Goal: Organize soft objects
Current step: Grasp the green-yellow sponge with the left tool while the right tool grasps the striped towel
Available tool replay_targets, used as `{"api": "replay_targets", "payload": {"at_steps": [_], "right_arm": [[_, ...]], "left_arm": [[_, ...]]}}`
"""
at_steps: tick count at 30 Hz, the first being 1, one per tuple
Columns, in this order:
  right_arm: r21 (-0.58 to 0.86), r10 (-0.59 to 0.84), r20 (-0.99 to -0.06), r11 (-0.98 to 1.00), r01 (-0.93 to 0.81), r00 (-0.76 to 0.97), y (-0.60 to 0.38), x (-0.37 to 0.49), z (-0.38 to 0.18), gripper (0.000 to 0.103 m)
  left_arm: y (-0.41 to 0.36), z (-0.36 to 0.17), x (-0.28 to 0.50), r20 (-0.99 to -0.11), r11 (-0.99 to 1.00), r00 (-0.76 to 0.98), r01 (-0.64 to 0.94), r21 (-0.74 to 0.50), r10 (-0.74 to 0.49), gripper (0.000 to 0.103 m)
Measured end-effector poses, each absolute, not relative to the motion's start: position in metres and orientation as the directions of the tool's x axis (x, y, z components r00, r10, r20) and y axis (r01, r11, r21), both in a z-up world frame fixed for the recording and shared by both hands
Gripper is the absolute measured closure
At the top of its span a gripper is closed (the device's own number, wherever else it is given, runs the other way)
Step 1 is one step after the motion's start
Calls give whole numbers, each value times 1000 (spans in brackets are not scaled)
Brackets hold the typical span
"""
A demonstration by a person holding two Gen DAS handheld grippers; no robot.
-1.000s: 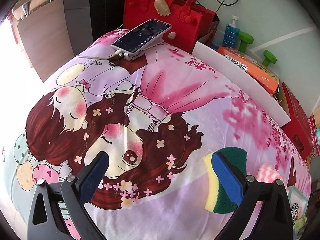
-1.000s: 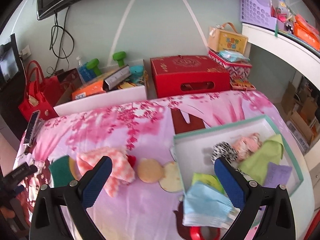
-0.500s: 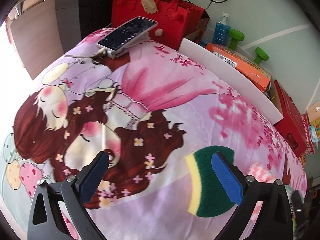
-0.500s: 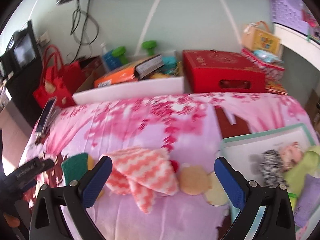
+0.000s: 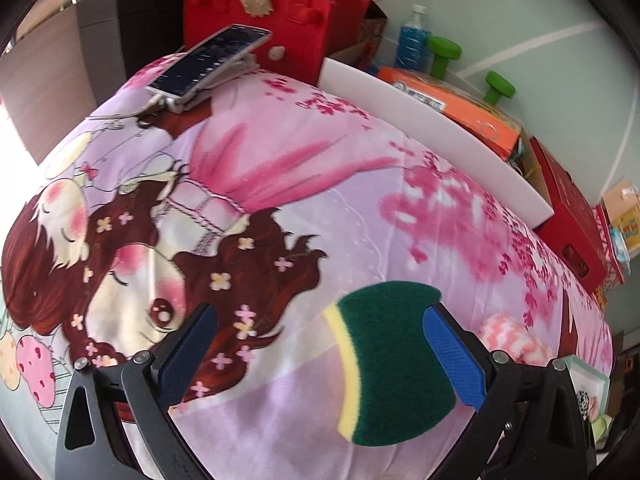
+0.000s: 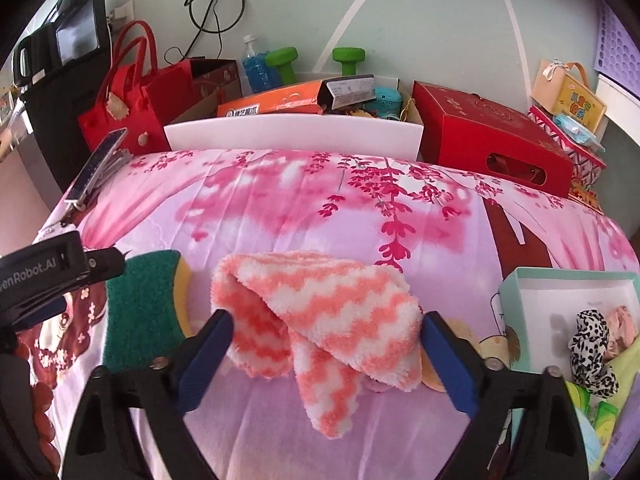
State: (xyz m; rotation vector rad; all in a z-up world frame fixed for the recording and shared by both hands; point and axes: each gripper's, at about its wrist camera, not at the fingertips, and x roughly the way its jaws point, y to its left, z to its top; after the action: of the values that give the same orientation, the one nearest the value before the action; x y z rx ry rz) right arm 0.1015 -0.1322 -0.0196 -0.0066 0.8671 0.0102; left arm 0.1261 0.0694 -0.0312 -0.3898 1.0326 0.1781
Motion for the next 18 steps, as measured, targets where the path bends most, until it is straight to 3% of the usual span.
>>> {"api": "replay_targets", "payload": {"at_steps": [3, 14, 18], "right_arm": [[-7, 3, -762, 1000, -14, 648, -135, 101, -20, 14], [-22, -16, -757, 1000, -1, 653, -136, 100, -19, 62], [-1, -3, -759, 1000, 4, 651, -138, 99, -19, 70]], "left_arm": [[63, -34, 129, -867, 924, 496, -307, -229, -49, 1], [45, -38, 132, -874, 937, 476, -252, -243, -99, 1], [40, -39, 133, -877, 941, 470, -238, -239, -103, 1]]}}
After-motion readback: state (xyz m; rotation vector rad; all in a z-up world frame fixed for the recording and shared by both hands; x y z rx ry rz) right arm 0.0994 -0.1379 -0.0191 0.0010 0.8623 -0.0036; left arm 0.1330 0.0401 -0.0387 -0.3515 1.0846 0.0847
